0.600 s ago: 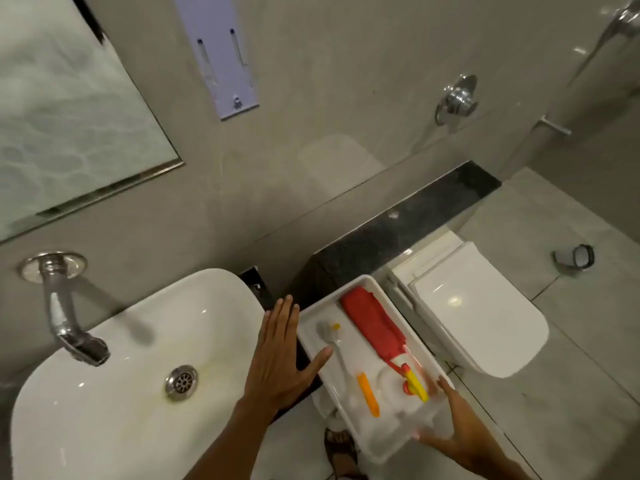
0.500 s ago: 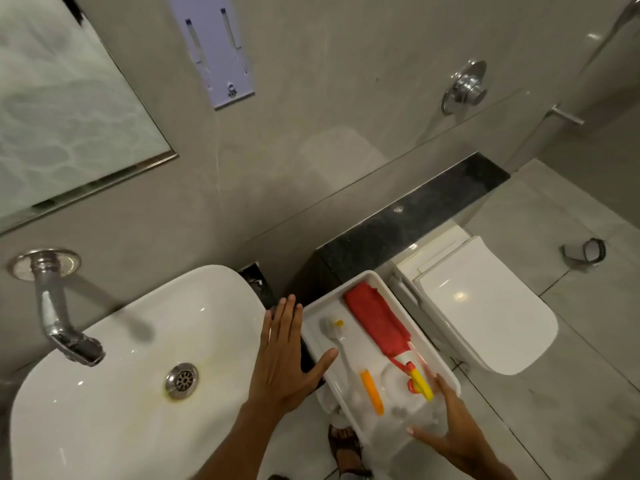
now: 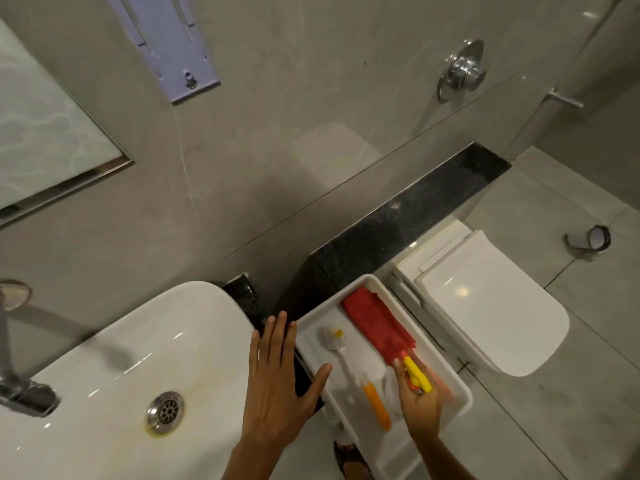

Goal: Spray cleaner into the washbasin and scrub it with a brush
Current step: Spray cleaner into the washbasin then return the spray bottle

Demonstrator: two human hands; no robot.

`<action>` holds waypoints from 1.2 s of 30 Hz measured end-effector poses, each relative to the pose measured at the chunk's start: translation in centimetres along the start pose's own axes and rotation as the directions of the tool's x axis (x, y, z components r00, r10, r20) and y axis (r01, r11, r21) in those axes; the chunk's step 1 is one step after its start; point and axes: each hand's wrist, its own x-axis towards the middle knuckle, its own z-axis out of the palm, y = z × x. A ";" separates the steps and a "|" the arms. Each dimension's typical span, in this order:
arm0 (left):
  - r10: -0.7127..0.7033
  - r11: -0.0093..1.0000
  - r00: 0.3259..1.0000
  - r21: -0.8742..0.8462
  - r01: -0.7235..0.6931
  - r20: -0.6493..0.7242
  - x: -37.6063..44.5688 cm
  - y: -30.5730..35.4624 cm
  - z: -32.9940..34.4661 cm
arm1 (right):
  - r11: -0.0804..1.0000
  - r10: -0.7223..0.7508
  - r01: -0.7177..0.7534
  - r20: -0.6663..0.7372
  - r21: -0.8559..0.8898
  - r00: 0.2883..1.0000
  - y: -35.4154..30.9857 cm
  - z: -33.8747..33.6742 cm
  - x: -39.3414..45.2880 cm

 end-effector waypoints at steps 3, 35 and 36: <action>0.015 1.000 1.000 -0.005 -0.015 -0.015 0.4 -0.3 0.3 | 0.991 -0.121 0.116 -0.075 -0.063 0.990 -0.4 0.6 1.0; -0.244 0.963 0.931 -0.186 0.197 -0.273 -14.8 -16.1 -12.3 | 0.869 -0.474 0.332 0.430 0.366 0.768 -25.6 1.7 -18.6; -0.288 0.952 0.914 -0.186 0.242 -0.287 -15.8 -17.2 -12.4 | 0.873 -0.478 0.339 0.470 0.352 0.742 -25.6 2.0 -19.5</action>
